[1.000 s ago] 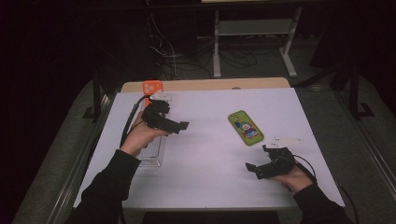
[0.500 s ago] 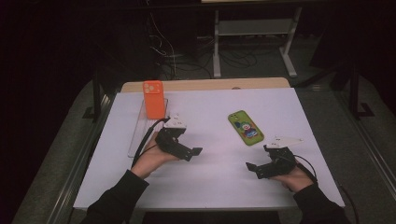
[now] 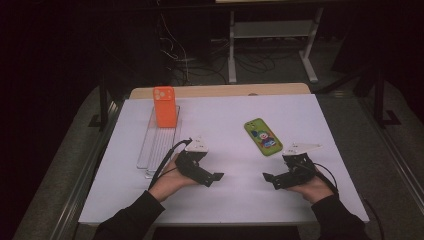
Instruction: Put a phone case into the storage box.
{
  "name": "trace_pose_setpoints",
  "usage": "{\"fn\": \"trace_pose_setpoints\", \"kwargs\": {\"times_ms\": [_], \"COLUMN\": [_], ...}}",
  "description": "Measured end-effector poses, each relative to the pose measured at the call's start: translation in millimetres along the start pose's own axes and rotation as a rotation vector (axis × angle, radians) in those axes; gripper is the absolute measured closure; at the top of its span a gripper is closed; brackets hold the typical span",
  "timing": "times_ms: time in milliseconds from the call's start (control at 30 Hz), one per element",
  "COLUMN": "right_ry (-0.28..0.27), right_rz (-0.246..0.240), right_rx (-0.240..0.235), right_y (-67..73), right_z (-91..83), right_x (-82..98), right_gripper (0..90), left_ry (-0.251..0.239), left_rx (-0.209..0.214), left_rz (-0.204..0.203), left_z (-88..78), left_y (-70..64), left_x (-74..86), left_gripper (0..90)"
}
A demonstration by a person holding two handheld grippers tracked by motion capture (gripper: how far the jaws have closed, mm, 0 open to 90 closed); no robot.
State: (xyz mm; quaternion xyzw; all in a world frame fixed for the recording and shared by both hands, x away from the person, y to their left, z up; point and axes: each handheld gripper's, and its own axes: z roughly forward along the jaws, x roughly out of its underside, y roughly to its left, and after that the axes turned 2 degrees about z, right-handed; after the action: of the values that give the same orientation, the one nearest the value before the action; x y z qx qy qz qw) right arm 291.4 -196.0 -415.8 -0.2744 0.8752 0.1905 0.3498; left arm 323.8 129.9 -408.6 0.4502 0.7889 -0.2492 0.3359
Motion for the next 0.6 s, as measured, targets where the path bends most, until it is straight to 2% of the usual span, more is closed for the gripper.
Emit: {"fn": "trace_pose_setpoints", "kwargs": {"times_ms": [100, 133, 200, 333, 600], "right_ry": [0.006, 0.016, 0.029, 0.022, 0.030], "right_rz": [0.014, 0.014, 0.020, 0.027, 0.043], "right_rx": [0.014, 0.026, 0.032, 0.047, 0.058], "right_y": [-2.6, -3.9, -5.3, -9.3, -16.9], "right_z": [-1.4, -2.8, -4.8, -8.1, -2.9], "right_x": [-6.5, -9.4, -14.0, -24.1, -43.1], "right_gripper": [0.6, 0.6, 0.6, 0.6, 0.6], "left_ry": [0.001, 0.008, 0.015, 0.019, 0.006], "left_rx": [0.002, 0.003, 0.012, 0.022, 0.024], "left_rz": [-0.009, 0.006, 0.009, 0.016, 0.000], "left_z": [2.2, 2.3, 3.5, 4.7, 6.7], "left_y": [0.3, 1.6, 1.7, 1.6, 0.6], "left_x": [1.8, 2.0, 2.9, 3.2, 3.7], "left_gripper": [0.0, 0.0, 0.0, 0.0, 0.0]}}
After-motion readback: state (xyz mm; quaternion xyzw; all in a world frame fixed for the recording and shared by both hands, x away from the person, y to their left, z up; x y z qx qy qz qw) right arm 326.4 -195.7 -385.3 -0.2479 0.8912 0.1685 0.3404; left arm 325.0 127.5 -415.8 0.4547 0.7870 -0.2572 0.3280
